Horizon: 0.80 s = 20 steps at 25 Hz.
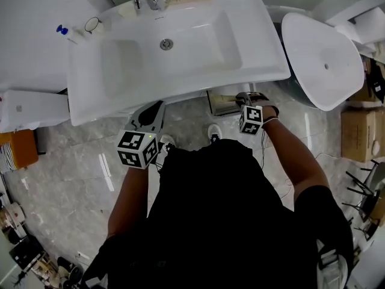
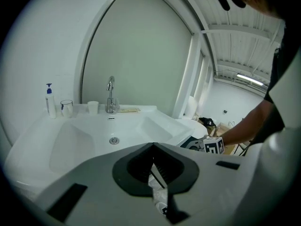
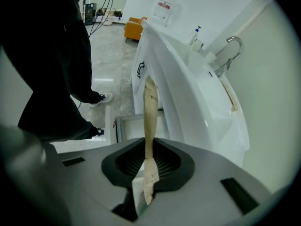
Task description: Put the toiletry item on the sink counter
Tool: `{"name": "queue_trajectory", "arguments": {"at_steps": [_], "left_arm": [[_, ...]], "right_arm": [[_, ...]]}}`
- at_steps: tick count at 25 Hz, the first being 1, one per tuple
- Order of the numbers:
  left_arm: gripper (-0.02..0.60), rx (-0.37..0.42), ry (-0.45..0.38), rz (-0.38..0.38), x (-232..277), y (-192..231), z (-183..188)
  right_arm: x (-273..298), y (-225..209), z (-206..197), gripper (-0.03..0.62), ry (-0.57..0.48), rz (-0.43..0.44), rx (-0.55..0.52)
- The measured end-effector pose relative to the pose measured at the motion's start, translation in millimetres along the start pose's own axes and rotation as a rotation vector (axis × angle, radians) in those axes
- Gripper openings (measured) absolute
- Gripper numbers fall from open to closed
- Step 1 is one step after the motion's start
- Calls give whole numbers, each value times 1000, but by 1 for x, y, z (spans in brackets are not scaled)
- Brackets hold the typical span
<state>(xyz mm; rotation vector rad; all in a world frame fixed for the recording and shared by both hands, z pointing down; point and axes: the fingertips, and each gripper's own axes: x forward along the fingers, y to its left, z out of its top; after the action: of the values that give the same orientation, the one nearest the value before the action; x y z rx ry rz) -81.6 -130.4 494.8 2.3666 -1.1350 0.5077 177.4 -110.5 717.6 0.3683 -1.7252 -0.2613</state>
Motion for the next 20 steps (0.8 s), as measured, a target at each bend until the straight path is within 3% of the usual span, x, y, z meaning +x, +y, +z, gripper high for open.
{"name": "queue_trajectory", "arguments": {"at_steps": [8,20], "left_arm": [[-4,-44,-15,77,12,-30,-4],[-3,-108,12,196,19,-41,-25]], "right_arm": [[43,27,-41,44,63,130,-110],[135,49,-68,44,113,164,-165]]}}
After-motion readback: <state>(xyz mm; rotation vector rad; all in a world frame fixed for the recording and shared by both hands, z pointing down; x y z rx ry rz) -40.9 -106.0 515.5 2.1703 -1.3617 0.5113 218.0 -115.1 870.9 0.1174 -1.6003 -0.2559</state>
